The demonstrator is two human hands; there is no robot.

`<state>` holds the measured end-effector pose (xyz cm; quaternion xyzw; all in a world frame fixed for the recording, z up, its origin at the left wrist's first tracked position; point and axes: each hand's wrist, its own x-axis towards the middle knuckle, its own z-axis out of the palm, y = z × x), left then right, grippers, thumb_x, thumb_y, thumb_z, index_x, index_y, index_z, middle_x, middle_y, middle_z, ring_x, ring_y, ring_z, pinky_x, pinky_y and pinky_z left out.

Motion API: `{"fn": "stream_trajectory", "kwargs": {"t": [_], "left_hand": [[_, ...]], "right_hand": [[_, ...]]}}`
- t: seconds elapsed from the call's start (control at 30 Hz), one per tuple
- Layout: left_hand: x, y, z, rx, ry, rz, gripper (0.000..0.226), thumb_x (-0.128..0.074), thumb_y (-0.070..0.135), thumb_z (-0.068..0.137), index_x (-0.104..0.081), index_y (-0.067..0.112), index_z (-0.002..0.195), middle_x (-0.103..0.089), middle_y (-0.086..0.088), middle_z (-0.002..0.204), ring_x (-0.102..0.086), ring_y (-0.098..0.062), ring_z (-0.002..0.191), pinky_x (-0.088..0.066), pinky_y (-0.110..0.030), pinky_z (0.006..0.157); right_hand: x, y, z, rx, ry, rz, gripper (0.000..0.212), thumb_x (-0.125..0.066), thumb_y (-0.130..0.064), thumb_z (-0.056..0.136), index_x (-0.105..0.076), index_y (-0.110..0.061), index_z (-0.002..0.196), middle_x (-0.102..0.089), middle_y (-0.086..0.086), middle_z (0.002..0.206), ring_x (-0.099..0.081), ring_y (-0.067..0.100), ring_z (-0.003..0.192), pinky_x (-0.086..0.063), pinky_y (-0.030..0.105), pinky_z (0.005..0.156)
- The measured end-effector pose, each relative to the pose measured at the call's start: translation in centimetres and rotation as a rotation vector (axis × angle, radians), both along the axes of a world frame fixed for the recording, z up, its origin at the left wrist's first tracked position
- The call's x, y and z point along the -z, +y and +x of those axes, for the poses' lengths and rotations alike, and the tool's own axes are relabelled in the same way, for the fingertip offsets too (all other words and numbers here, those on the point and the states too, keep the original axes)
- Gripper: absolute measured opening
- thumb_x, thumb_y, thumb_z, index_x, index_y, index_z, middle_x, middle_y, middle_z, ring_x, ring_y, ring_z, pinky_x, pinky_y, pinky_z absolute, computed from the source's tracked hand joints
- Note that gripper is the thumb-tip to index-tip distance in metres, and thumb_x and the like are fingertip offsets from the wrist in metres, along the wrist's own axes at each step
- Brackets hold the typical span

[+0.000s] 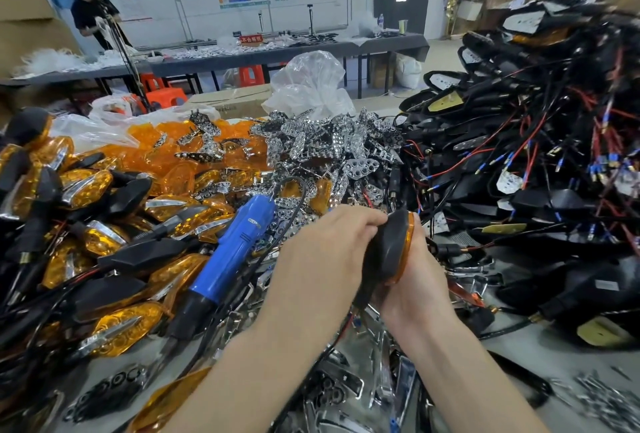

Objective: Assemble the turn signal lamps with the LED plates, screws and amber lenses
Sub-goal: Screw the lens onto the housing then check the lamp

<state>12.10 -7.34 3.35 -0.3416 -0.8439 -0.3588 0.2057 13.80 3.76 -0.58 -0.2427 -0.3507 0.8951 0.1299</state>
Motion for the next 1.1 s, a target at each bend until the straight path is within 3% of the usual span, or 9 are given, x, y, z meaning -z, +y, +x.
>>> {"fn": "stream_trajectory", "kwargs": {"t": [0.17, 0.33, 0.43, 0.53, 0.63, 0.73, 0.87, 1.0, 1.1], "left_hand": [[2.0, 1.1, 1.8, -0.074, 0.218, -0.150, 0.033, -0.045, 0.030, 0.100, -0.062, 0.021, 0.127, -0.073, 0.008, 0.112, -0.070, -0.009, 0.094, -0.060, -0.026, 0.071], [3.0, 1.0, 1.1, -0.081, 0.309, -0.316, 0.039, -0.052, 0.030, 0.102, -0.056, 0.018, 0.139, -0.067, 0.005, 0.129, -0.065, -0.011, 0.109, -0.058, -0.026, 0.082], [2.7, 1.0, 0.8, -0.068, 0.294, -0.291, 0.045, -0.059, 0.026, 0.098, -0.054, 0.020, 0.142, -0.068, 0.007, 0.126, -0.064, -0.010, 0.108, -0.057, -0.025, 0.081], [1.7, 0.2, 0.6, 0.022, 0.037, -0.144, 0.049, -0.040, 0.034, 0.104, -0.032, 0.038, 0.152, -0.068, 0.011, 0.120, -0.061, -0.005, 0.106, -0.054, -0.026, 0.083], [1.6, -3.1, -1.9, -0.342, 0.114, -0.209, 0.050, -0.034, 0.039, 0.103, -0.028, 0.034, 0.152, -0.067, 0.008, 0.108, -0.061, -0.006, 0.086, -0.053, -0.023, 0.066], [2.6, -6.9, -4.1, -0.708, -0.040, -0.525, 0.055, -0.040, 0.040, 0.102, -0.027, 0.019, 0.151, -0.054, -0.006, 0.128, -0.056, -0.020, 0.108, -0.049, -0.031, 0.085], [4.4, -8.3, -5.3, -0.782, -0.134, -0.688, 0.061, -0.048, 0.045, 0.099, -0.024, 0.017, 0.147, -0.043, -0.013, 0.127, -0.055, -0.028, 0.111, -0.045, -0.035, 0.091], [4.8, -8.4, -6.9, -0.858, -0.136, -0.775, 0.077, -0.051, 0.059, 0.095, -0.019, 0.014, 0.148, -0.058, -0.012, 0.122, -0.061, -0.028, 0.108, -0.047, -0.036, 0.090], [5.4, -8.7, -7.4, -0.854, -0.082, -0.835, 0.072, -0.049, 0.062, 0.095, -0.026, 0.014, 0.143, -0.066, -0.004, 0.111, -0.067, -0.022, 0.097, -0.049, -0.034, 0.081]], "right_hand": [[0.5, 0.2, 0.3, -0.016, -0.072, 0.067, 0.062, -0.047, -0.065, 0.098, -0.074, -0.011, 0.110, -0.079, 0.012, 0.104, -0.076, 0.025, 0.097, -0.059, 0.043, 0.093], [0.1, 0.4, 0.2, -0.075, 0.016, -0.012, 0.067, -0.039, -0.071, 0.097, -0.077, -0.017, 0.110, -0.080, 0.001, 0.101, -0.078, 0.012, 0.087, -0.061, 0.030, 0.075], [0.4, 0.0, 0.4, -0.145, 0.104, 0.036, 0.066, -0.053, -0.078, 0.082, -0.079, -0.023, 0.107, -0.079, 0.000, 0.104, -0.077, 0.014, 0.094, -0.057, 0.032, 0.077], [0.6, -0.1, 0.3, -0.114, 0.151, 0.080, 0.049, -0.070, -0.060, 0.081, -0.074, -0.017, 0.104, -0.078, 0.002, 0.096, -0.076, 0.020, 0.085, -0.059, 0.032, 0.067], [0.5, 0.1, -0.3, -0.018, 0.192, -0.008, 0.018, -0.066, -0.034, 0.097, -0.062, -0.016, 0.092, -0.064, 0.000, 0.075, -0.061, 0.016, 0.061, -0.055, 0.030, 0.056], [0.6, 0.4, -0.5, 0.026, 0.178, -0.037, 0.015, -0.065, -0.028, 0.098, -0.060, -0.016, 0.091, -0.064, 0.000, 0.070, -0.061, 0.016, 0.057, -0.055, 0.031, 0.053], [0.6, 0.4, -0.5, 0.041, 0.219, -0.043, 0.022, -0.063, -0.039, 0.099, -0.059, -0.018, 0.094, -0.067, 0.000, 0.072, -0.063, 0.016, 0.058, -0.056, 0.031, 0.053], [0.9, 0.6, -0.4, 0.041, 0.221, -0.082, 0.028, -0.064, -0.047, 0.096, -0.060, -0.019, 0.096, -0.068, 0.000, 0.074, -0.063, 0.016, 0.058, -0.056, 0.031, 0.054], [1.0, 0.6, -0.4, 0.038, 0.223, -0.123, 0.032, -0.065, -0.050, 0.094, -0.060, -0.018, 0.095, -0.067, 0.001, 0.074, -0.063, 0.016, 0.057, -0.056, 0.031, 0.053]]}}
